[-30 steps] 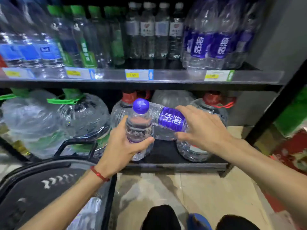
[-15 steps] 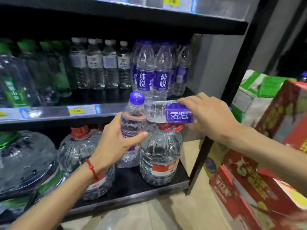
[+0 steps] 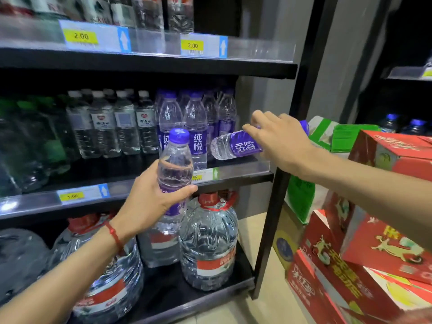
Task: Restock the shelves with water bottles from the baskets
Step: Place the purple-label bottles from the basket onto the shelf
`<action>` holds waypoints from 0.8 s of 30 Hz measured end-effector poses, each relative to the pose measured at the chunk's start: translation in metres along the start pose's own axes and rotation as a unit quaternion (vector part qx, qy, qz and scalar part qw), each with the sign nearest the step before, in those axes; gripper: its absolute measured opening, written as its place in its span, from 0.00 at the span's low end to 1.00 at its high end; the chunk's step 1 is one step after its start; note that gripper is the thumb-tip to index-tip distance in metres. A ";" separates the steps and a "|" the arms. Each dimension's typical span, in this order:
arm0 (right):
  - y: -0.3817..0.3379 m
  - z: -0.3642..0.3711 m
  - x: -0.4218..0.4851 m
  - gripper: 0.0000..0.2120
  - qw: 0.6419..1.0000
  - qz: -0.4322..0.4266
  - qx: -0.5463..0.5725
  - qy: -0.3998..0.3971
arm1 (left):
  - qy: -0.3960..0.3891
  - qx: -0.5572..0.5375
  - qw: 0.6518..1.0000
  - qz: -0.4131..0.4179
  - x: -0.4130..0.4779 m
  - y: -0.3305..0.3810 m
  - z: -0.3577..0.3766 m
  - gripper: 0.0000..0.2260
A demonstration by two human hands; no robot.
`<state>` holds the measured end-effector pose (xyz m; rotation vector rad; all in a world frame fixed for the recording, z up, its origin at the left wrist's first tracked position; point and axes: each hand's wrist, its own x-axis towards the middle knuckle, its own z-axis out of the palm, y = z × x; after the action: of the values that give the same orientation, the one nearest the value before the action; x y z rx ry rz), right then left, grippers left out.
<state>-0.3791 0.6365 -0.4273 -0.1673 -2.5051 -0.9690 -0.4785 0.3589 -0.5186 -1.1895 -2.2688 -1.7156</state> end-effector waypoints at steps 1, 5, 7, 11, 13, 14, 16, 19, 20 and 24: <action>0.002 0.005 0.007 0.27 1.000 -0.003 -0.011 -0.002 | -0.002 0.005 1.000 0.000 0.002 0.001 0.000 0.26; 0.004 0.023 0.034 0.25 0.999 -0.012 -0.037 0.009 | -0.007 0.010 1.000 -0.004 0.008 0.001 0.002 0.27; 0.001 0.032 0.044 0.25 0.997 -0.033 -0.068 0.008 | -0.007 0.012 1.000 -0.008 0.010 0.000 0.002 0.25; -0.010 0.051 0.058 0.23 0.994 -0.063 -0.091 0.002 | -0.001 0.011 1.000 -0.008 0.012 -0.004 0.000 0.24; -0.015 0.058 0.063 0.22 0.993 -0.067 -0.098 0.016 | 0.002 0.007 1.000 -0.008 0.012 -0.006 -0.001 0.25; -0.017 0.061 0.065 0.23 0.992 -0.067 -0.101 0.020 | 0.003 0.005 1.000 -0.009 0.013 -0.008 -0.002 0.26; -0.020 0.063 0.069 0.24 0.992 -0.065 -0.104 0.021 | 0.007 0.001 1.000 -0.009 0.014 -0.010 -0.002 0.26; -0.020 0.063 0.068 0.24 0.994 -0.054 -0.097 0.011 | 0.007 -0.007 1.000 -0.012 0.015 -0.012 -0.002 0.27; -0.019 0.062 0.065 0.23 0.995 -0.050 -0.092 0.003 | 0.006 -0.011 1.000 -0.014 0.015 -0.012 -0.002 0.27; -0.018 0.056 0.051 0.24 0.995 0.004 0.002 -0.098 | 0.000 -0.024 1.000 -0.016 0.015 -0.013 0.004 0.26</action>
<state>-0.4498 0.6575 -0.4519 -0.2828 -2.6822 -0.9863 -0.4952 0.3691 -0.5229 -1.1675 -2.2728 -1.7907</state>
